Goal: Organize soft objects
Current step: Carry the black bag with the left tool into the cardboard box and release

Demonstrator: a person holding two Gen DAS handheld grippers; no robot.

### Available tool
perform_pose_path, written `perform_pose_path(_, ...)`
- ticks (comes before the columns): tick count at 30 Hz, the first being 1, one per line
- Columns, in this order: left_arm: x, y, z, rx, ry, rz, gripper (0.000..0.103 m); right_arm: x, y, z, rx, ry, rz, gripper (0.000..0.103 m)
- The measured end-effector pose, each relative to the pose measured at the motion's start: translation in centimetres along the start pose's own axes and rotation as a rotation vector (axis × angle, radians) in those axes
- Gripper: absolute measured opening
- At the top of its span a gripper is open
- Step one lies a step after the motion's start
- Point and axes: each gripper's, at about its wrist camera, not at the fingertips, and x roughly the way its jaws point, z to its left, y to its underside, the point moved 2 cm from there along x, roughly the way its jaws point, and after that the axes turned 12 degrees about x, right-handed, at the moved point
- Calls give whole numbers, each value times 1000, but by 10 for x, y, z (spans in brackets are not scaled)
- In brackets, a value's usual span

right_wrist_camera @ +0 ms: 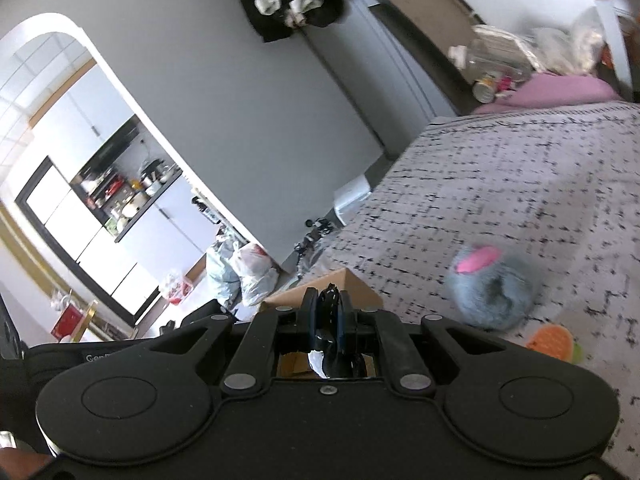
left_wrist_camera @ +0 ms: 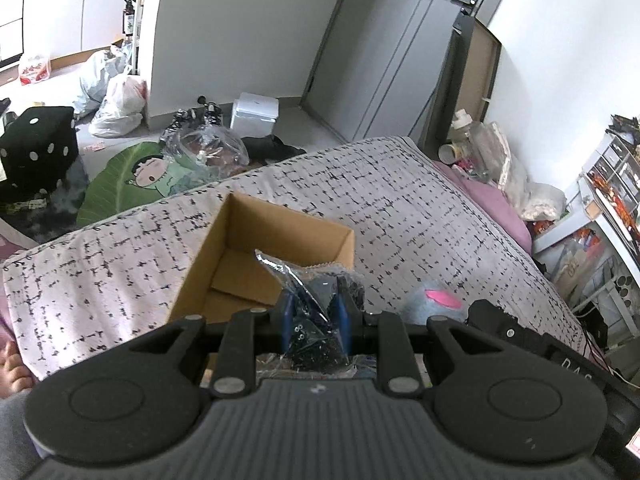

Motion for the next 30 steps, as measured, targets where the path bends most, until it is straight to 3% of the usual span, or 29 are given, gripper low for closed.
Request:
perform_pose_path(19, 15, 3, 56, -83, -99, 35, 22, 33, 21, 27, -13, -105, 97, 9)
perform_pose_path(30, 46, 15, 67, -107, -66, 100, 23, 56, 38, 25, 21, -102, 169, 9)
